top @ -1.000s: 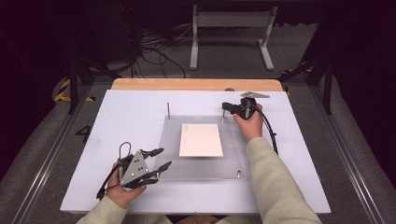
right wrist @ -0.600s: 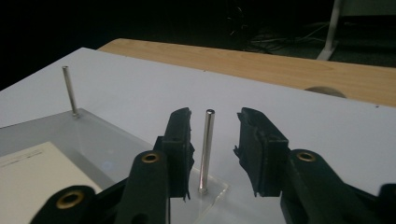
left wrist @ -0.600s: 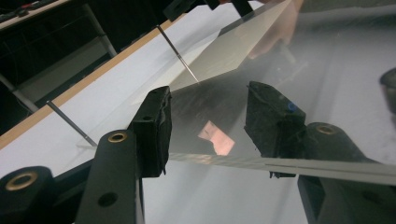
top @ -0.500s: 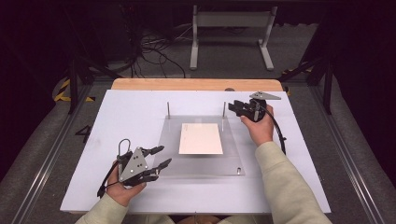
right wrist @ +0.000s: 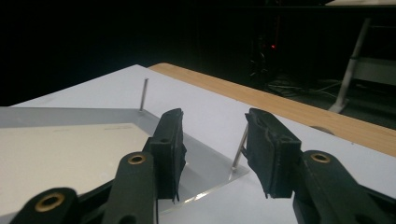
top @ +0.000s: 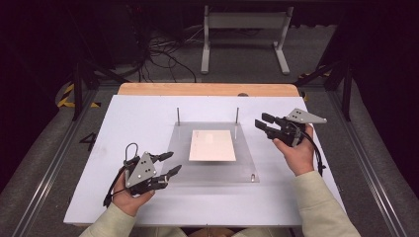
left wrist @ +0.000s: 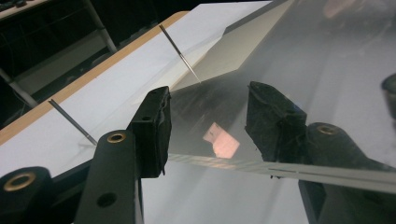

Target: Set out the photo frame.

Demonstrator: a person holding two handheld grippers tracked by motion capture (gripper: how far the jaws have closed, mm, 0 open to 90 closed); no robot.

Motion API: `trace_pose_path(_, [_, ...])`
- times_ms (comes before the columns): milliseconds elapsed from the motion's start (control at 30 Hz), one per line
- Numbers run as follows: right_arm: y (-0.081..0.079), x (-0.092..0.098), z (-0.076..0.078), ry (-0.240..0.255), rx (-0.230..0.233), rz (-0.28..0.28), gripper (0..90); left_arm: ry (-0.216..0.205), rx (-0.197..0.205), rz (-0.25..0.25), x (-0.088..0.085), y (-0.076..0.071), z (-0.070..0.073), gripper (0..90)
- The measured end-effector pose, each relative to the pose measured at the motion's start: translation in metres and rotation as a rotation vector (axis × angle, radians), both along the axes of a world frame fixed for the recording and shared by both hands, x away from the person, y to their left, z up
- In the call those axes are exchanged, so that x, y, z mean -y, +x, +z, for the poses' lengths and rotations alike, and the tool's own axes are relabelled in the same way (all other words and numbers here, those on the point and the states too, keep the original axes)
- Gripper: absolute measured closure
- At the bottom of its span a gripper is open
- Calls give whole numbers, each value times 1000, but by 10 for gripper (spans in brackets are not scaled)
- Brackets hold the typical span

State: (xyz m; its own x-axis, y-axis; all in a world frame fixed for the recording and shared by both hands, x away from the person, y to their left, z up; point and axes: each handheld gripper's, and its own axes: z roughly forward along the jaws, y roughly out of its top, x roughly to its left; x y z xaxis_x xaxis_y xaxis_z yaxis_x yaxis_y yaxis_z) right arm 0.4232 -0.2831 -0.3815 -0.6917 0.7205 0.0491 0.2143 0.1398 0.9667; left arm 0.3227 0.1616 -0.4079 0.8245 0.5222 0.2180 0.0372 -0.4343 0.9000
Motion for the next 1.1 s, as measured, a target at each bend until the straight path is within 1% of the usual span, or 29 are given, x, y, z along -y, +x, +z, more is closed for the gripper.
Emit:
trace_pose_path(67, [-9,2,2,-13,24,9,553,-5,-5,0,0,1,1,489])
trace_pose_path(100, [-15,4,3,-19,47,16,552,-3,-8,0,0,1,1,488])
trace_pose_path(133, [-20,5,3,-14,57,19,548,-6,-8,1,0,1,1,487])
trace_pose_path(200, [-26,5,4,-23,45,33,540,1,-11,1,0,2,3,487])
trace_pose_path(233, [-30,5,5,-23,51,41,534,0,-13,1,0,2,3,487])
trace_pose_path(300, [-37,5,7,-4,48,62,519,-2,-14,1,0,2,3,487])
trace_pose_path(367, [-44,6,9,-26,53,92,502,2,-17,-1,-1,3,4,487])
trace_pose_path(400, [-44,6,9,-26,53,92,502,2,-17,-1,-1,3,4,487])
trace_pose_path(433, [-47,7,9,-38,38,109,487,0,-13,0,-1,3,4,487])
trace_pose_path(500, [-52,8,8,-56,-13,126,456,0,-17,-1,-1,4,4,487])
trace_pose_path(567, [-55,9,6,-71,-64,166,434,2,-23,-5,-1,4,5,486])
trace_pose_path(600, [-56,9,4,-84,-75,182,431,-3,-25,-6,-1,5,5,483])
trace_pose_path(667, [-58,10,-1,-114,-72,190,402,-9,-27,-8,-1,6,5,479])
trace_pose_path(700, [-59,10,-4,-140,-67,194,386,-10,-28,-8,-1,6,5,477])
trace_pose_path(767, [-61,9,-7,-186,-51,205,366,-10,-31,-9,-1,6,5,476])
trace_pose_path(833, [-64,7,-9,-218,-30,222,336,-12,-34,-9,-1,6,5,475])
trace_pose_path(1000, [-72,-2,-14,-272,17,279,293,-12,-33,-8,-1,6,5,473])
trace_pose_path(1033, [-72,-2,-14,-272,17,279,293,-12,-33,-9,-1,6,5,473])
trace_pose_path(1100, [-74,-10,-16,-267,20,308,267,-13,-33,-9,-1,6,5,473])
